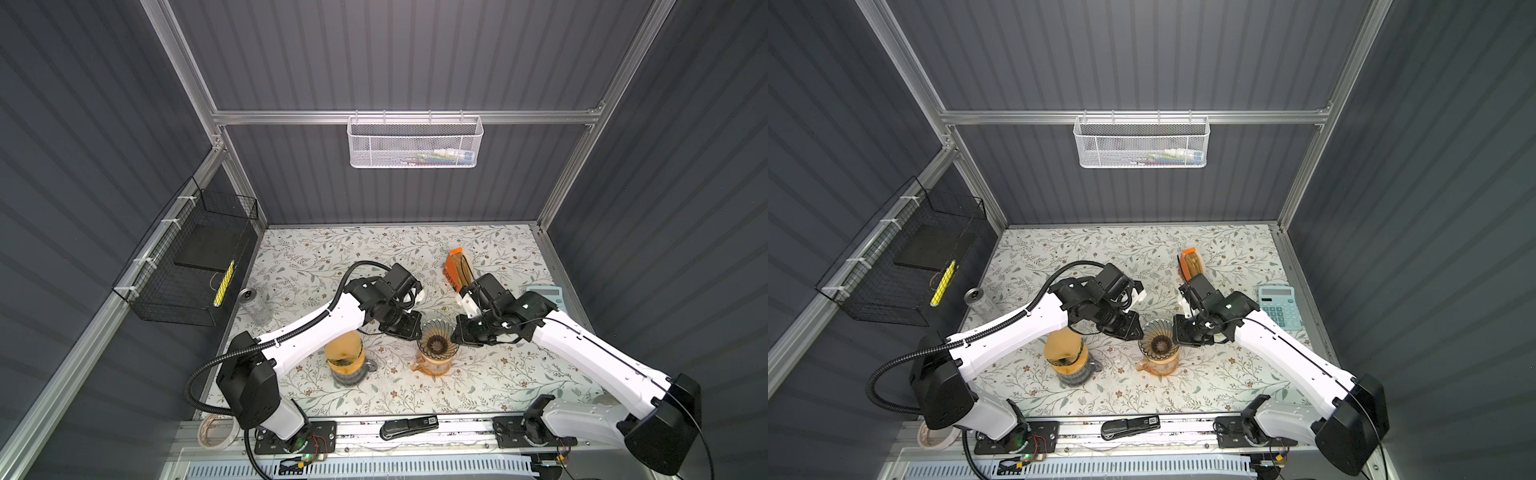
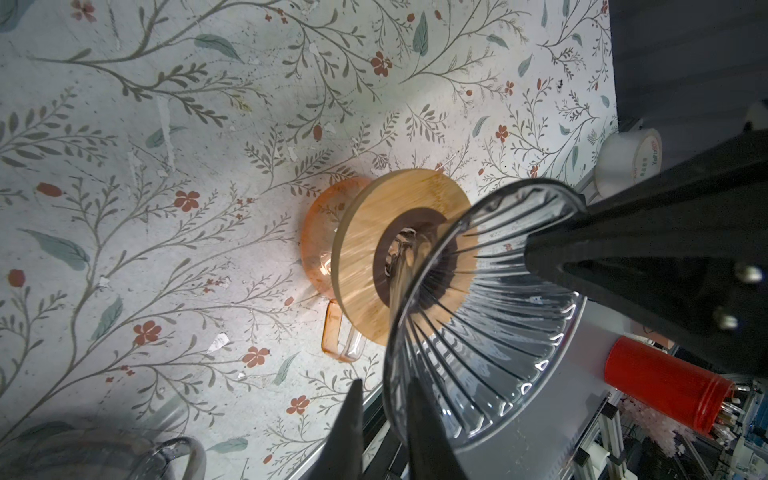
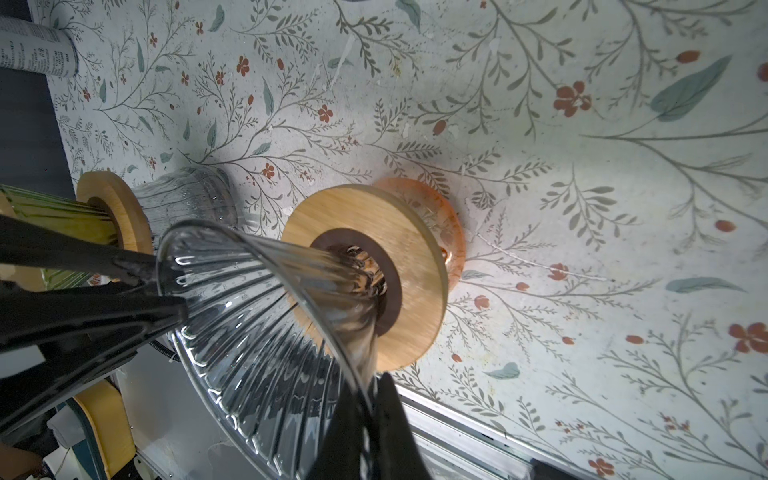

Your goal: Place the coffee filter in the dripper

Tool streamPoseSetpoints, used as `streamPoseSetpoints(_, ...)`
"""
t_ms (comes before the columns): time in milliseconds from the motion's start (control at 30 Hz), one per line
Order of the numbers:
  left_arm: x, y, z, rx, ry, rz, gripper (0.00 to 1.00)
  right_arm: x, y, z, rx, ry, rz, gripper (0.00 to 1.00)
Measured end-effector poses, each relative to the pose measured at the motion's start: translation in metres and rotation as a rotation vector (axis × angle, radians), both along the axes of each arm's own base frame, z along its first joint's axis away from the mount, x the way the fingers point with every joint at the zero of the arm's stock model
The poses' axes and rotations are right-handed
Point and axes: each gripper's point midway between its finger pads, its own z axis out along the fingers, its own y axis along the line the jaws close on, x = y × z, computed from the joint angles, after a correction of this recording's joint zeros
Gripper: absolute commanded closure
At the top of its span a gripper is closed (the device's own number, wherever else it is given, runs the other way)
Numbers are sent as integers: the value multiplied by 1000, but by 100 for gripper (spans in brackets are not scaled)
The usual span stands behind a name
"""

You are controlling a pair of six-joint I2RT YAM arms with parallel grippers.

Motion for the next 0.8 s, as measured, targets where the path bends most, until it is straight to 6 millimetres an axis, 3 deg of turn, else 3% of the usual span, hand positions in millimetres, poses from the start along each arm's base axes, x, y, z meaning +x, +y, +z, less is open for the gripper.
streamPoseSetpoints(167, 3, -6, 1, -24, 7, 7, 100, -4, -1, -3, -9, 23, 2, 99)
streamPoseSetpoints(800, 5, -6, -1, -1, 36, 10, 100, -2, 2, -5, -36, 80, 23, 100)
